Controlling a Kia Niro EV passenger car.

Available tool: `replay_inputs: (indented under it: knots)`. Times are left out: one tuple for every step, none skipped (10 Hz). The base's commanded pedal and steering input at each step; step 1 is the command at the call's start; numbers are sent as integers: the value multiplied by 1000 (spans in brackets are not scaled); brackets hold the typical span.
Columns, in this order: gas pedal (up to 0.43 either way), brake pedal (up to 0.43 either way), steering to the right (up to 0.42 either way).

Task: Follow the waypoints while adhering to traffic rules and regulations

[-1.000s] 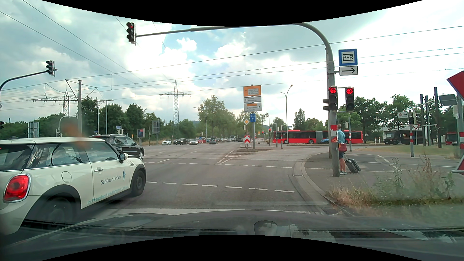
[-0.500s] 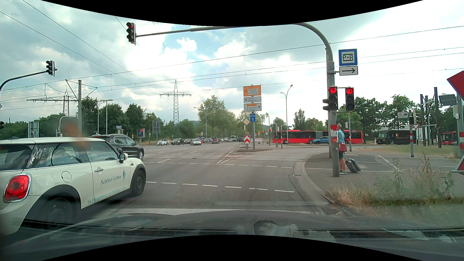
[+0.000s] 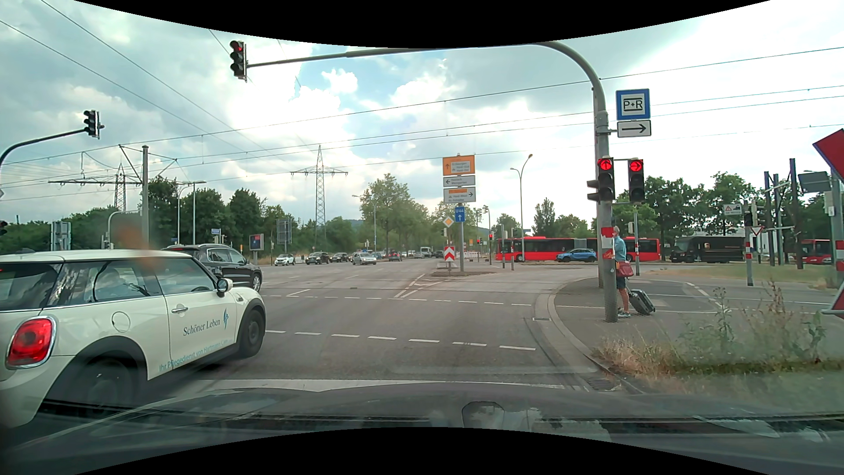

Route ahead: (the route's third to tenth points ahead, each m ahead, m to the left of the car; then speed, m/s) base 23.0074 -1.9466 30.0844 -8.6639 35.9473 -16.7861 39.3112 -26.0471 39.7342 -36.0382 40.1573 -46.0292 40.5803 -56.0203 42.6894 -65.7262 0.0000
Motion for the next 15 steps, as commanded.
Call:
replay_inputs:
  knots:
    - [0,280,4]
    - [0,280,4]
    - [0,280,4]
    - [0,280,4]
    - [0,280,4]
    - [0,280,4]
    - [0,280,4]
    - [0,280,4]
    - [0,280,4]
    - [0,280,4]
    - [0,280,4]
    - [0,280,4]
    - [0,280,4]
    - [0,280,4]
    - [0,280,4]
